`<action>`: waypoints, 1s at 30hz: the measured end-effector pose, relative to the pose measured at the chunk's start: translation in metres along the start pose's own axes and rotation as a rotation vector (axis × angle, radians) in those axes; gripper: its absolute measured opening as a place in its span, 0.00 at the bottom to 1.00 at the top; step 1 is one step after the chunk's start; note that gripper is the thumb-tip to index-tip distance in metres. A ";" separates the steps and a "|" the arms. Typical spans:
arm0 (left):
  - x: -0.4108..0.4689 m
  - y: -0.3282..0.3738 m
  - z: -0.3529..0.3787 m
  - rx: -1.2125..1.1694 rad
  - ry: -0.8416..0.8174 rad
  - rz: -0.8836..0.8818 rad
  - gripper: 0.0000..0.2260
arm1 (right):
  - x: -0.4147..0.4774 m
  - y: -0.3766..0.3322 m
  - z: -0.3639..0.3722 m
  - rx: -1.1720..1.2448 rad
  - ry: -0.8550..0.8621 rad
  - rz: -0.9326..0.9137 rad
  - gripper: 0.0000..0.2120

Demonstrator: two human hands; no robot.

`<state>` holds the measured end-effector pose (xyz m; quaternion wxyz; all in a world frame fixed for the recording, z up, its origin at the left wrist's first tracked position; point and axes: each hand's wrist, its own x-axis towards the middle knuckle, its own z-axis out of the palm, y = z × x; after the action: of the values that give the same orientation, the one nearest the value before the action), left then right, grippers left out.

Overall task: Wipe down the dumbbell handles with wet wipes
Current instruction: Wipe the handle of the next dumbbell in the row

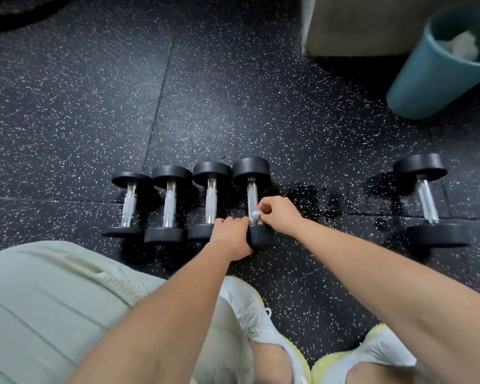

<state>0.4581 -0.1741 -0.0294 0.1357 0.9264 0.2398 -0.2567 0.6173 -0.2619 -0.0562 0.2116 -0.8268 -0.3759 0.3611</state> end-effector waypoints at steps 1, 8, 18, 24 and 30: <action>-0.001 0.001 -0.002 0.000 -0.009 -0.001 0.25 | -0.002 0.003 -0.002 0.001 -0.042 0.003 0.02; -0.023 0.013 -0.027 -0.246 0.002 -0.059 0.21 | -0.012 -0.008 -0.038 -0.052 -0.294 -0.049 0.08; -0.070 0.081 -0.113 -0.681 0.286 0.081 0.13 | -0.124 -0.043 -0.143 0.359 -0.050 -0.126 0.06; -0.091 0.148 -0.177 -0.627 0.387 0.192 0.02 | -0.213 -0.031 -0.204 0.468 0.165 -0.151 0.04; -0.109 0.236 -0.228 -0.539 0.463 0.341 0.03 | -0.265 -0.007 -0.250 0.491 0.540 -0.102 0.02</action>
<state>0.5909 -0.3302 0.2492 0.3571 0.9175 0.1654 0.0575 0.6820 -0.4824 0.2261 0.5130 -0.7971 -0.2495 0.1980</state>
